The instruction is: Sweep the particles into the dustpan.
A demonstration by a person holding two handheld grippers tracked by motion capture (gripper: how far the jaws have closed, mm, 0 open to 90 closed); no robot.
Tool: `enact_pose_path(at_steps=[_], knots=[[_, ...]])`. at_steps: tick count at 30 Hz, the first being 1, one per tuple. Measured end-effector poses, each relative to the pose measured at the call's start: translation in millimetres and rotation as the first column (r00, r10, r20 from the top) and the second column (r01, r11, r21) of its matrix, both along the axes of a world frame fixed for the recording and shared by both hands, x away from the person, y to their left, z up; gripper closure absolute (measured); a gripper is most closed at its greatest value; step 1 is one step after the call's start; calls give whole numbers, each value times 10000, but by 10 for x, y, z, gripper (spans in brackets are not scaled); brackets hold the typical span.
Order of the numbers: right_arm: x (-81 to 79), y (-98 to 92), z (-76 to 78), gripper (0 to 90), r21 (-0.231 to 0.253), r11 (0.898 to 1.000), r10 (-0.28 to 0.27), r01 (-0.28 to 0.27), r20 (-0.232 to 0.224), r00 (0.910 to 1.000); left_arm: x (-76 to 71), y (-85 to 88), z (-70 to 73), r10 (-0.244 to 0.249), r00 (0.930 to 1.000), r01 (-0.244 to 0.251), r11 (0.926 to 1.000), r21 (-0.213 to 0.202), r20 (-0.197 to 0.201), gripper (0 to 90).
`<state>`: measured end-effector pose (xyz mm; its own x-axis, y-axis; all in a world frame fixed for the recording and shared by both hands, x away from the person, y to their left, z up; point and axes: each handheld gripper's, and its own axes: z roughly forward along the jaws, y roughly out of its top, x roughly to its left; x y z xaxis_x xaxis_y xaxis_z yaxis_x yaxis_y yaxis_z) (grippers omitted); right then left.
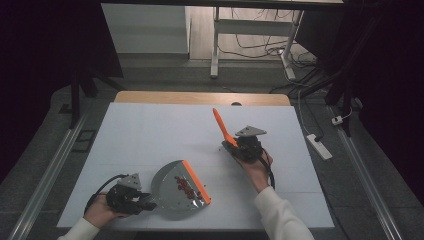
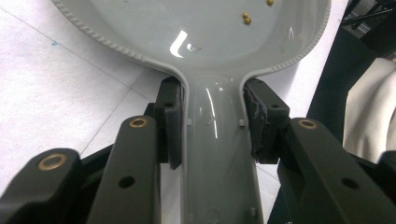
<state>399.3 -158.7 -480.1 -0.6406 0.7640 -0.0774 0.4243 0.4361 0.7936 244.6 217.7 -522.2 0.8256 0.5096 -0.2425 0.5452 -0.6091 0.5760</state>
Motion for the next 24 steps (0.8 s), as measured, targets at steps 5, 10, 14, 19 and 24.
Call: enact_pose_path(at_steps=[5,10,14,19,24], knots=[[175,101,-84,700,-312,9993,188,-199,-350,9992,2,1,-5,3,10000,-3,10000,-2,7,621],[144,269,-64,700,-910,9924,777,-826,-561,9954,6,3,-10,-27,10000,27,10000,-6,-24,621],[-46,352,-71,700,-985,9831,1494,-1546,-581,9871,1,0,-7,0,10000,0,10000,1,-18,622],[-371,452,-78,701,43,9616,2731,-2744,-1127,9554,11,-2,-17,-29,10000,30,10000,22,-85,621],[-597,491,-25,700,683,9516,3050,-2995,-938,9477,7,-5,-20,-1,10000,1,10000,23,-84,621]])
